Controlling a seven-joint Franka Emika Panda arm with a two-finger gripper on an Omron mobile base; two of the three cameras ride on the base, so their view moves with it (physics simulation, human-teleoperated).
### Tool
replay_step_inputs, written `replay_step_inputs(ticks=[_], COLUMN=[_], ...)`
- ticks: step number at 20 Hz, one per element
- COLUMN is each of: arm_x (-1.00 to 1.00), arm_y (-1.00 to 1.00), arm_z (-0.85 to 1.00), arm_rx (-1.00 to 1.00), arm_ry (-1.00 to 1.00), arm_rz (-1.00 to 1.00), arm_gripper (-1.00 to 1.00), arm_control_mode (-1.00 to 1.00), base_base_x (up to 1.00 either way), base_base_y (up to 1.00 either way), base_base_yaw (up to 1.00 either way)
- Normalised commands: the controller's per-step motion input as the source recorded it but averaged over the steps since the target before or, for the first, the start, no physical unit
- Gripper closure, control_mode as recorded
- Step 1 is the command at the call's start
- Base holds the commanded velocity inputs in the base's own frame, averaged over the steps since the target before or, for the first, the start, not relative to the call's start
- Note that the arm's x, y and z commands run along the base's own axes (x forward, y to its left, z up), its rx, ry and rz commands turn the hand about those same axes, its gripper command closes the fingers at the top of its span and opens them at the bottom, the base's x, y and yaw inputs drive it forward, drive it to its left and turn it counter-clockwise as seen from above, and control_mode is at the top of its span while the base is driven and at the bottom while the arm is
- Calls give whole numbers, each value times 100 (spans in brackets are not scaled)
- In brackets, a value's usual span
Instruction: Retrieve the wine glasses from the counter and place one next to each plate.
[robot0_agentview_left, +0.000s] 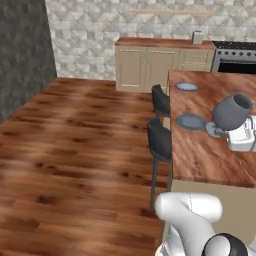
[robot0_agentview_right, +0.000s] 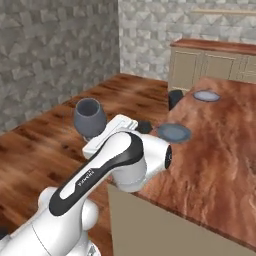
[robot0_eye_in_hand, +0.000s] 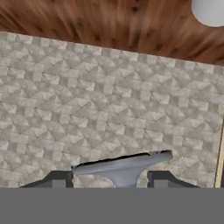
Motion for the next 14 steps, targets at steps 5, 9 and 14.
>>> replay_step_inputs(ticks=[5,9,14], arm_x=[0,0,0], arm_y=[0,0,0], arm_z=[0,0,0], arm_rx=[0,0,0], arm_ry=[0,0,0], arm_rz=[0,0,0], arm_gripper=[100,100,100], arm_control_mode=[100,100,100], base_base_x=[64,26,-18], base_base_y=[53,61,59], base_base_yaw=[-87,-86,-87])
